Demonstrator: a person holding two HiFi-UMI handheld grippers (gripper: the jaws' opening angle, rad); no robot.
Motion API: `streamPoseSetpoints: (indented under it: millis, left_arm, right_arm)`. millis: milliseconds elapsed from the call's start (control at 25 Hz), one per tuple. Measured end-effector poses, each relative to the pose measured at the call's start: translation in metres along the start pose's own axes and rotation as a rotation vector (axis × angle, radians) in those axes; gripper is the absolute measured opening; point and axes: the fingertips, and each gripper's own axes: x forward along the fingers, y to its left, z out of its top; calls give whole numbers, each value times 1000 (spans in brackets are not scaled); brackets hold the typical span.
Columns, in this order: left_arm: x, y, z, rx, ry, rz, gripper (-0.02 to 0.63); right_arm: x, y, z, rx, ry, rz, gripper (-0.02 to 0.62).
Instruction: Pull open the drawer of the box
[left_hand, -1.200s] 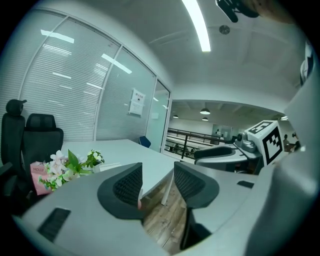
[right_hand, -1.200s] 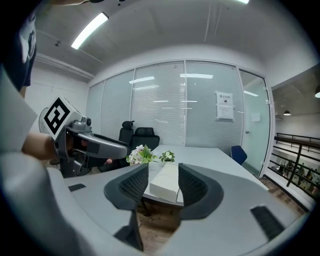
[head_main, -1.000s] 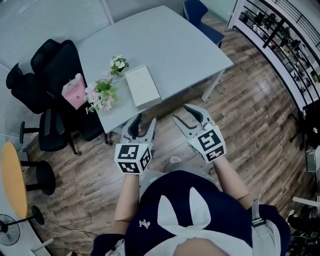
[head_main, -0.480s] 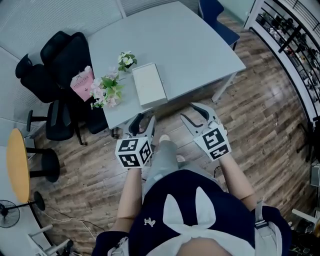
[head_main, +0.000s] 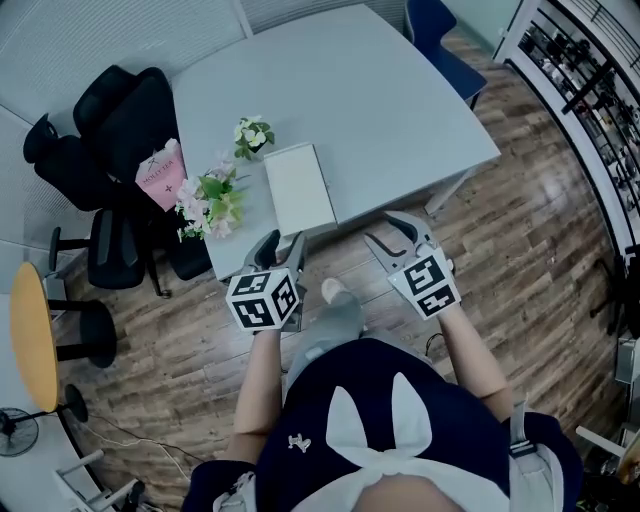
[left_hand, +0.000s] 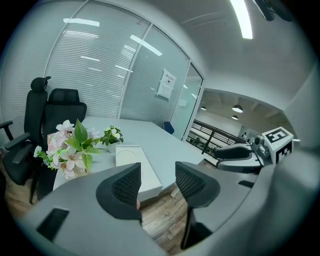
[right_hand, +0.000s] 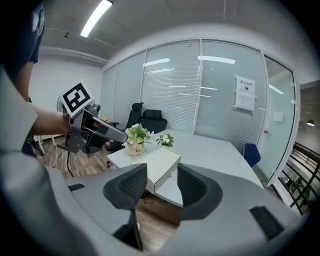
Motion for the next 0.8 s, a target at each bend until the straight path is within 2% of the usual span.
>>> streamPoseSetpoints:
  millis: [120,360,800]
  left_arm:
    - [19,15,2,-25,28,15,207]
    - [55,43,-6,-149,104,6,221]
    - [100,87,-31,-218,251,79,238]
  right_arm:
    - [18,-16,1,-5,22,4,193]
    - [51,-38,-3,-19,70,37,184]
    - [101,-58,-25,-49,189,118,190]
